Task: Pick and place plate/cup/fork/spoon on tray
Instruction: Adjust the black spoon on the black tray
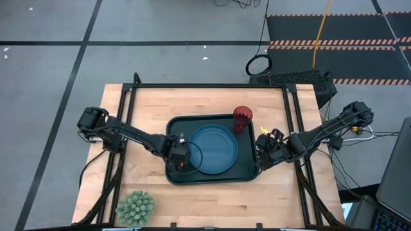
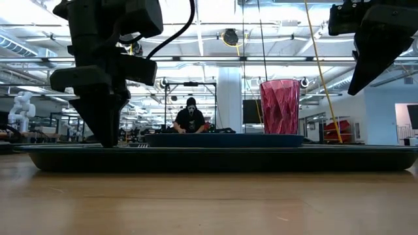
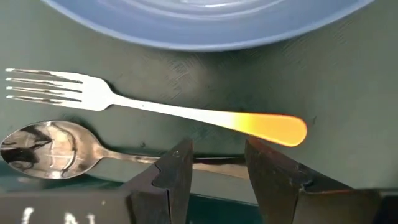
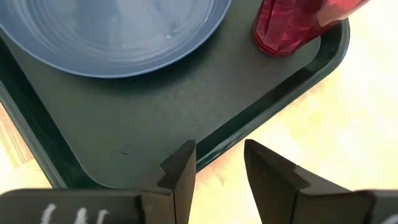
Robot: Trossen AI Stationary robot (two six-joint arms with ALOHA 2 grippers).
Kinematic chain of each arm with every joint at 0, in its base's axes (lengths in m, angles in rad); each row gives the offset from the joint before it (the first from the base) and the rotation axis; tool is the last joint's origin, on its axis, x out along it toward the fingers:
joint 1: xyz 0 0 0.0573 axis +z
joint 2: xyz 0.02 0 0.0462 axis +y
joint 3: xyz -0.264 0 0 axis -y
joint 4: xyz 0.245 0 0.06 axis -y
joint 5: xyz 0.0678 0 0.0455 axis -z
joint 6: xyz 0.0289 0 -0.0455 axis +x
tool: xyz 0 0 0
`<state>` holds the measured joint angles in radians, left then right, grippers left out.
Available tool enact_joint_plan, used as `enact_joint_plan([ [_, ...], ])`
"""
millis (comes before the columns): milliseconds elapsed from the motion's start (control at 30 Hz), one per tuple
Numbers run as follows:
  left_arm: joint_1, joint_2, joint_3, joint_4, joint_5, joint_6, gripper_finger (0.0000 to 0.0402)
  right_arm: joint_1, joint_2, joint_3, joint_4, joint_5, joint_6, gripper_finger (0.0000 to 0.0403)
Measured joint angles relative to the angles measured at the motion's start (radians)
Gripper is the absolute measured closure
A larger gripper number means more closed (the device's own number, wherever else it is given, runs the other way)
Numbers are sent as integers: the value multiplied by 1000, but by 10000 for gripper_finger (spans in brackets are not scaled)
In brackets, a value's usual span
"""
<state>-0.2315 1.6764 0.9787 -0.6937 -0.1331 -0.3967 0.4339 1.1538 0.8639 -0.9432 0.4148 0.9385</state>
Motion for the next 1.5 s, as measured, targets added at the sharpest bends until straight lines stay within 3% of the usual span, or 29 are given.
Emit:
enact_joint_plan([
  [600, -50, 0, -4, 15, -9, 33, 250, 0, 0, 0, 60, -79, 45, 273],
  [1267, -43, 8, -5, 15, -33, 49, 250, 0, 0, 0, 102, -80, -7, 273],
  [1500, -25, 8, -5, 5, 2, 62, 250, 0, 0, 0, 102, -81, -9, 273],
])
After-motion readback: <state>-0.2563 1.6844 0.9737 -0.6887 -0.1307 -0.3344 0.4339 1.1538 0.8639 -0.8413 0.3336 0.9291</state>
